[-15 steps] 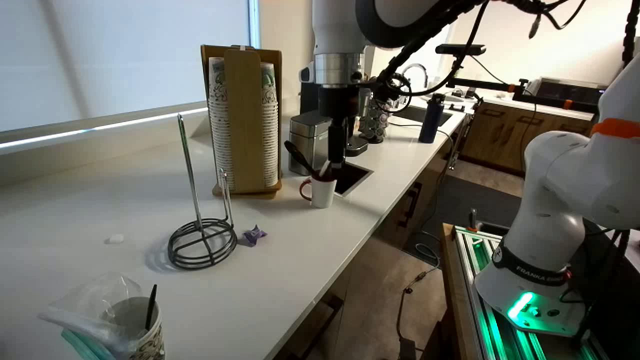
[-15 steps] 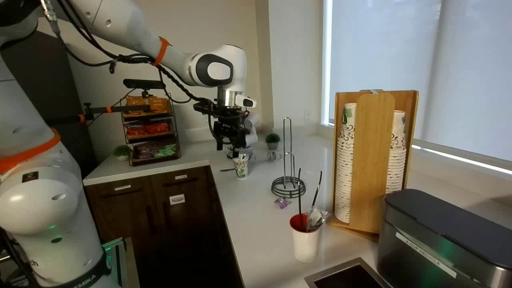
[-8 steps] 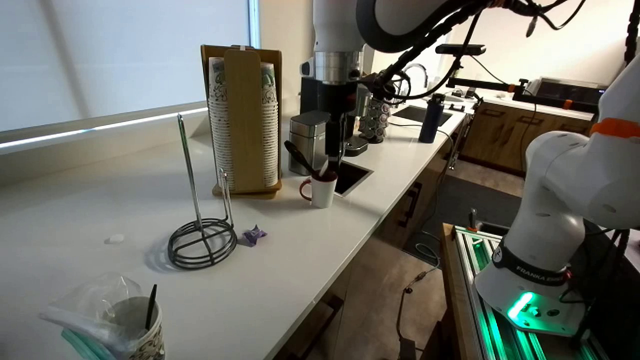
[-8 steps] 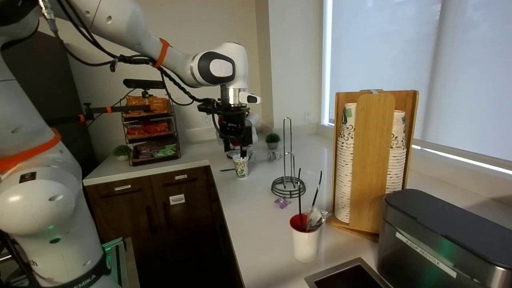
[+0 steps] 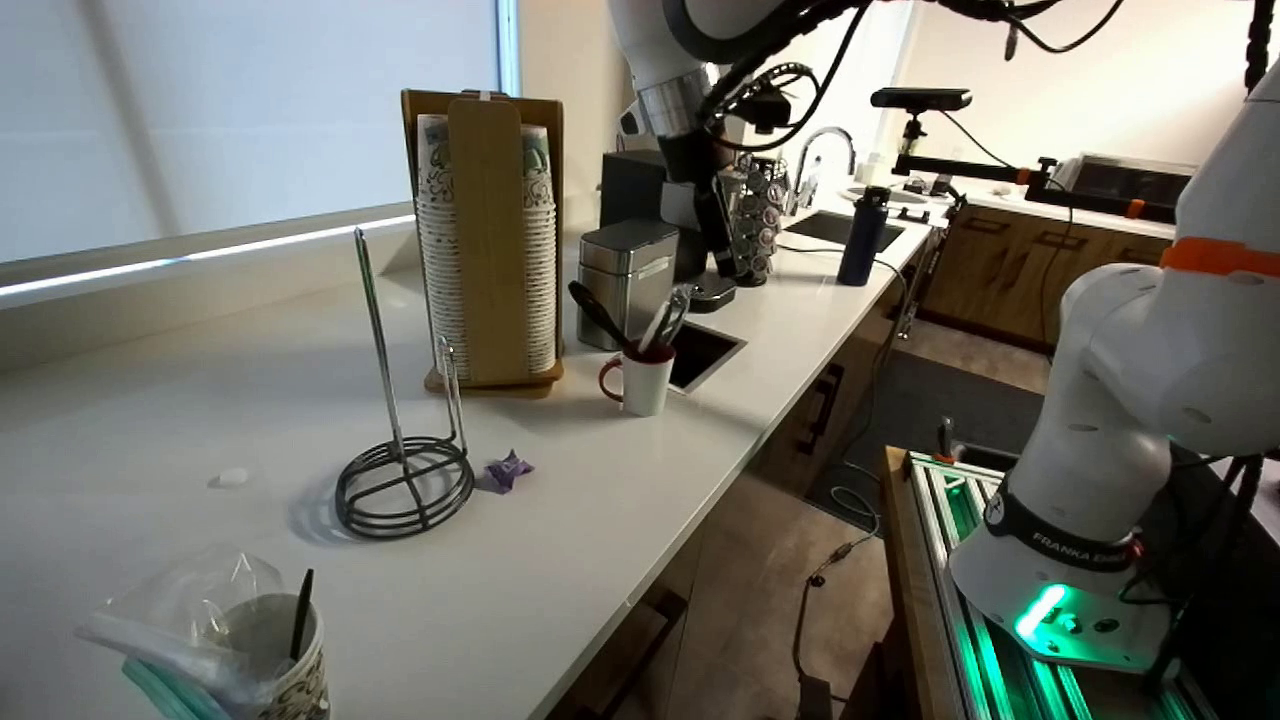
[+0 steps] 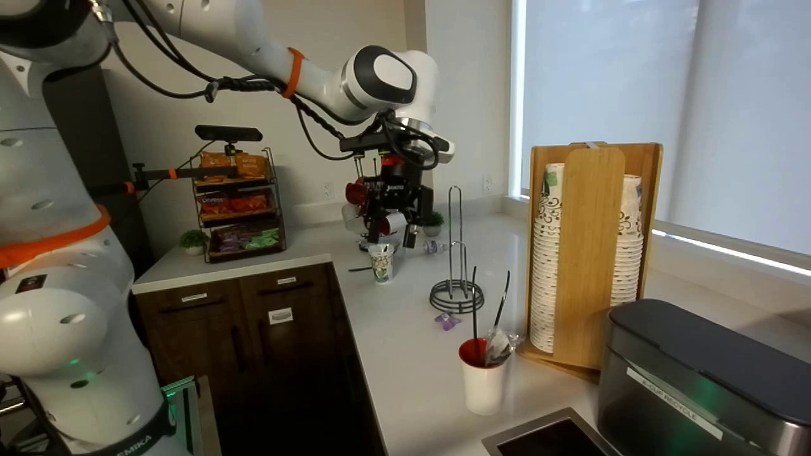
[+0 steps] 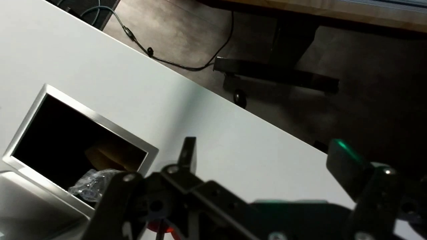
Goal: Remove the tongs from the cup
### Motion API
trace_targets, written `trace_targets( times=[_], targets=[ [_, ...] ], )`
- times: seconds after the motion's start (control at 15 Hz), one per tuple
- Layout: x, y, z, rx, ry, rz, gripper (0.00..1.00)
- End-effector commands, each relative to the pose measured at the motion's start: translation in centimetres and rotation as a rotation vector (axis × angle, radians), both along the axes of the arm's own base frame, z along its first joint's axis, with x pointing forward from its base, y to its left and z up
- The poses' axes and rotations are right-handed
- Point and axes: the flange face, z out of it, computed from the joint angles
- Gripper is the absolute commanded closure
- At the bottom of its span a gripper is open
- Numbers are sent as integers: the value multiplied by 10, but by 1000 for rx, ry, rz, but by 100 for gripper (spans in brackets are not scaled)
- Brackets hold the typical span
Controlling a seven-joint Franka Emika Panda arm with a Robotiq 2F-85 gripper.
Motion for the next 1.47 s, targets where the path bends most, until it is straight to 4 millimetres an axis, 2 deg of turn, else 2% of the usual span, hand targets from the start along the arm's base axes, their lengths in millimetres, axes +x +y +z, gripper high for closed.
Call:
trace_targets(
  times=[0.0, 0.2, 0.27, 0.33, 0.67, 0.93, 1.0, 1.07, 1.33, 1.4],
  targets=[
    [4, -7, 1, 2, 2, -9, 0],
    [5, -4, 0, 1, 4, -4, 0],
    [4, 3, 1, -14, -29, 32, 0],
    [5, 5, 2, -4, -48, 147, 0],
    [7, -15, 8, 123, -94, 374, 0],
    [11, -41, 11, 222, -143, 547, 0],
    [17, -45, 7, 301, -148, 521, 0],
    [16, -39, 10, 213, -122, 495, 0],
    [15, -46, 7, 282, -138, 507, 0],
    [19, -48, 6, 267, -198, 553, 0]
  ],
)
